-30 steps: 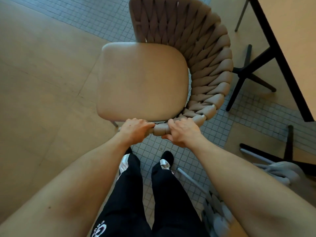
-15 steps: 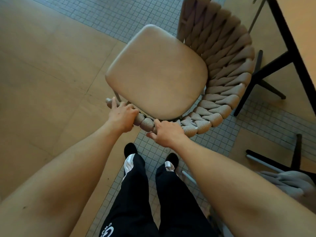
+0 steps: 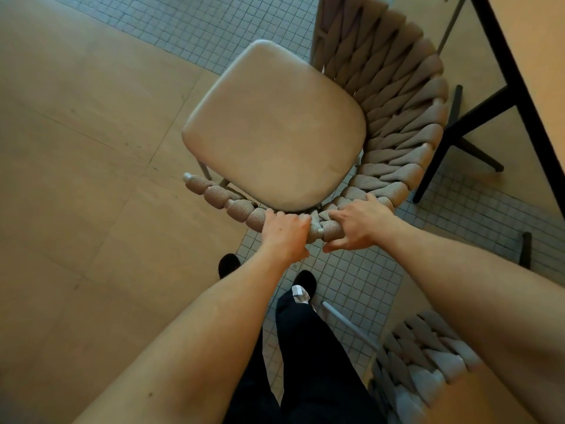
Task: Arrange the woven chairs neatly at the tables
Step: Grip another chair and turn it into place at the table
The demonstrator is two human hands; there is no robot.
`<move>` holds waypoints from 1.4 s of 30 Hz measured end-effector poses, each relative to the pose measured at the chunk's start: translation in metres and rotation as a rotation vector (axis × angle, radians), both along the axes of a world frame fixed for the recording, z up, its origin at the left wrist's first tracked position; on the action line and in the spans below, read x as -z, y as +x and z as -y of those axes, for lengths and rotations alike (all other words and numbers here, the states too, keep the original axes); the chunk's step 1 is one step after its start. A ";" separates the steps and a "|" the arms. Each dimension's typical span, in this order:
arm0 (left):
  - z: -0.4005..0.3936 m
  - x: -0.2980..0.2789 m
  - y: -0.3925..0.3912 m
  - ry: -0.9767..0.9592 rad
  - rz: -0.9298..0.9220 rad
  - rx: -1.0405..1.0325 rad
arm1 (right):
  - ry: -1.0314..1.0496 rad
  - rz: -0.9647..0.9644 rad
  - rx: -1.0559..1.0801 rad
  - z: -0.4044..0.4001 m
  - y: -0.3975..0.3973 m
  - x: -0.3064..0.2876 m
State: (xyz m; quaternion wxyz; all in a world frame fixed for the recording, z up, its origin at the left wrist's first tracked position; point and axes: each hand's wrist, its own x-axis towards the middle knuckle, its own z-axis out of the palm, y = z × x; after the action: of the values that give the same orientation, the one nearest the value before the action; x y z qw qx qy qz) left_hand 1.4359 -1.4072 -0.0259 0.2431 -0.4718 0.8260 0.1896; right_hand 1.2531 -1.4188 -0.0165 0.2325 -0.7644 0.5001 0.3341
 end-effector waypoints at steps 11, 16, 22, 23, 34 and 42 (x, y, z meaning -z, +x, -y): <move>0.011 0.009 0.011 -0.007 -0.138 0.146 | -0.111 0.012 0.069 -0.018 0.015 0.003; 0.033 0.006 0.059 -0.045 -0.082 0.278 | -0.126 0.074 0.258 -0.024 0.068 0.006; 0.073 0.001 0.116 -0.156 0.105 0.293 | -0.075 0.208 0.497 -0.004 0.141 0.002; 0.077 -0.001 0.121 -0.178 0.156 0.279 | -0.076 0.250 0.502 0.001 0.146 0.002; 0.053 0.000 0.069 -0.034 0.171 0.045 | -0.132 0.278 0.053 0.002 0.076 0.008; 0.022 0.006 0.007 0.002 -0.034 -0.088 | -0.088 0.041 -0.049 0.024 -0.006 0.005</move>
State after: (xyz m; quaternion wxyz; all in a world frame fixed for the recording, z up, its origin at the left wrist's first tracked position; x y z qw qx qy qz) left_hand 1.4431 -1.4292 -0.0322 0.2211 -0.5041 0.8083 0.2089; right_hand 1.2469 -1.4426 -0.0218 0.2007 -0.7924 0.4907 0.3017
